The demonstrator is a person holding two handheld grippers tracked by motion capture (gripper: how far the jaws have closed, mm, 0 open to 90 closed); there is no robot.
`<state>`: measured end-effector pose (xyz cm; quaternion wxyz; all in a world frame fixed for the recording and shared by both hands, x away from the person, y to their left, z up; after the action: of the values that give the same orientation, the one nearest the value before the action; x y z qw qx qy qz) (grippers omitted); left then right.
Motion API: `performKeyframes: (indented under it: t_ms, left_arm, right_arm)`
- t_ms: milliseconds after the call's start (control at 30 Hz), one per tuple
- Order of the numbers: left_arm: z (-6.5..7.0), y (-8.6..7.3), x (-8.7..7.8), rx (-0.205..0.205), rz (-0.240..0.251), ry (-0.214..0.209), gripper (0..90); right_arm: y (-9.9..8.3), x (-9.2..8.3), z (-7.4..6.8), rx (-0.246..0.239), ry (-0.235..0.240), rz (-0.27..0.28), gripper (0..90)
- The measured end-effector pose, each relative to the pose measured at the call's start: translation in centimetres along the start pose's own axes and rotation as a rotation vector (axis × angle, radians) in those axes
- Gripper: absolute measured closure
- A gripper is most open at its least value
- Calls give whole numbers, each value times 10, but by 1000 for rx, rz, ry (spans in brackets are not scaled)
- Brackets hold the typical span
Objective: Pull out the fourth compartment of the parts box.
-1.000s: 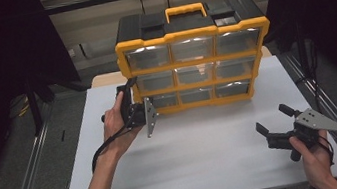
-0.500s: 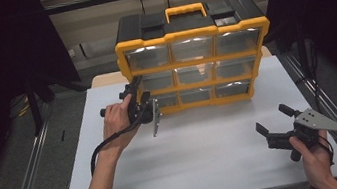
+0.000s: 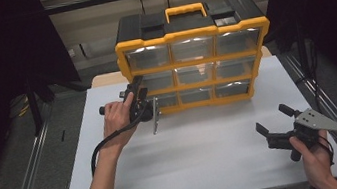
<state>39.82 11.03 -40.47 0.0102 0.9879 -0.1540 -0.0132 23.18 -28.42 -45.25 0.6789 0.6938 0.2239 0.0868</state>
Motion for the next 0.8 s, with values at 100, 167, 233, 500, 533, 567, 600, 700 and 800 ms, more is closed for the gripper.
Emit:
performKeyframes:
  t_ms: [100, 167, 233, 500, 533, 567, 600, 700, 800]
  left_arm:
    - [-4, 0, -1, 16, 3, 8, 499]
    - [-5, -1, -1, -5, 10, 5, 557]
    - [-7, -1, -1, 9, -3, 10, 601]
    - [-12, 0, -1, 18, -3, 23, 746]
    - [-11, 0, -1, 25, -6, 25, 746]
    - [-11, 0, 0, 27, 13, 43, 748]
    - [-12, -1, 0, 14, 20, 48, 771]
    - [-11, -1, -1, 27, 0, 43, 784]
    - [-11, -1, -1, 27, 2, 47, 790]
  right_arm:
    - [0, 0, 0, -1, 2, 1, 0]
    - [0, 0, 0, -2, 1, 1, 0]
    - [0, 0, 0, -1, 2, 0, 0]
    - [1, -1, 0, -6, 9, 5, 0]
    - [1, -1, 0, -6, 9, 5, 0]
    - [1, 0, 0, -3, 9, 6, 0]
    - [1, 0, 0, -4, 10, 5, 0]
    - [1, 0, -1, -8, 11, 4, 0]
    - [1, 0, -1, -8, 12, 3, 0]
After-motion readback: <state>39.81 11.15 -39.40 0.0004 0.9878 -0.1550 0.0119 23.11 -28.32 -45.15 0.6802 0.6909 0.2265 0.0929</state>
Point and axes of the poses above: each handheld gripper's, and its own axes: x roughly forward along the jaws, y roughly out of its top, z roughly to its right, the point moved 2 cm from there along x, roughly forward along the jaws, and after that the axes turned 3 degrees about y, right-handed, at the moved point
